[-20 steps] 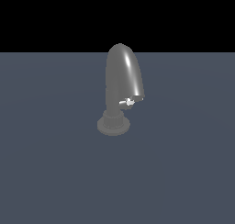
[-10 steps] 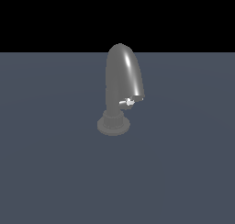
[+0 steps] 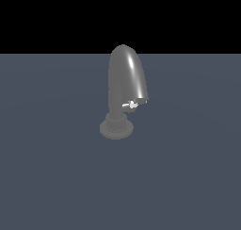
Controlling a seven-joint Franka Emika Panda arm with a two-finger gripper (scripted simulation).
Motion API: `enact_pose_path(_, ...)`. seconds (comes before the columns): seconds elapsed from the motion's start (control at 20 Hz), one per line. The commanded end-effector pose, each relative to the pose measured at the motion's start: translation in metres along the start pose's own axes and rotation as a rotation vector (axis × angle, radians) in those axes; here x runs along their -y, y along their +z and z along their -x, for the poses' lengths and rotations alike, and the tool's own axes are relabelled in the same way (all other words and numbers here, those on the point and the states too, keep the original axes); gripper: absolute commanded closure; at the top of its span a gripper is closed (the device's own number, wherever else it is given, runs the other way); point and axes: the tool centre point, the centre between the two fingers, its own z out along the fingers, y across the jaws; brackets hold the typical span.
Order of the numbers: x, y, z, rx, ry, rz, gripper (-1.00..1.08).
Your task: Turn on the faucet by rotating a designated handle.
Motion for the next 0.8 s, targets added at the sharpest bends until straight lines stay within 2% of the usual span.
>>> enact_pose_path(0.0, 0.003, 0.000, -0.013, 0.044, 0.035, -0.012, 1.08)
enact_pose_path(0.75, 0.010, 0.010, -0.093, 0.311, 0.246, -0.089, 1.08)
